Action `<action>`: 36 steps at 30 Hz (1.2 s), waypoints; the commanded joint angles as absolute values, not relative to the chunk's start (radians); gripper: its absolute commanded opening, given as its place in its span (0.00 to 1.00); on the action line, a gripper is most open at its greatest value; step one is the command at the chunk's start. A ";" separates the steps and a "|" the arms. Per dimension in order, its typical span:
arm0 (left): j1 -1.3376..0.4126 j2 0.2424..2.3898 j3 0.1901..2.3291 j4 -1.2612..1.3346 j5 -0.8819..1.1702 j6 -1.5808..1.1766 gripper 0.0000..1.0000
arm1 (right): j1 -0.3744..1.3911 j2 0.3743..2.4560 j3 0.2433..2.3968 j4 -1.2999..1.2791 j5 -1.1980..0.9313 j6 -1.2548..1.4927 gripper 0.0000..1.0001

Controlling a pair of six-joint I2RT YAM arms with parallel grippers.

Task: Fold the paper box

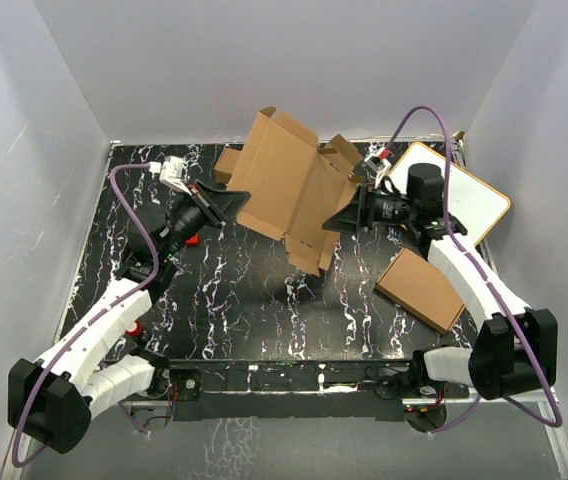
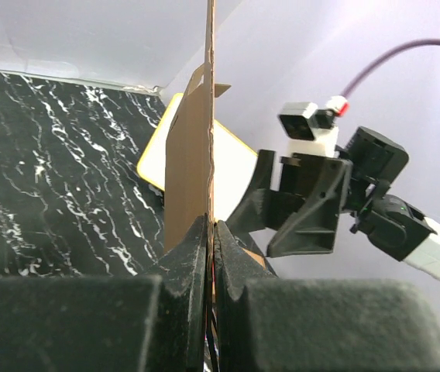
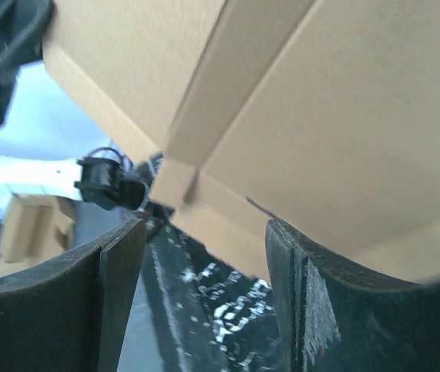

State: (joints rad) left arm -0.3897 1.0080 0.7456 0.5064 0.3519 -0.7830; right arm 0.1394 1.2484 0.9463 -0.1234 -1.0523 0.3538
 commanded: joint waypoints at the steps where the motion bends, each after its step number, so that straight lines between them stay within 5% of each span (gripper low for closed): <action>1: -0.480 0.999 0.726 0.630 0.200 -0.804 0.00 | 0.196 1.291 1.038 0.067 -0.971 0.690 0.69; 22: -0.637 1.114 0.709 0.857 0.118 -0.859 0.00 | 0.209 1.353 1.067 0.037 -0.840 0.730 0.69; 36: -0.657 1.158 0.739 0.926 0.142 -0.919 0.00 | 0.196 1.375 1.027 0.226 -0.950 0.848 0.83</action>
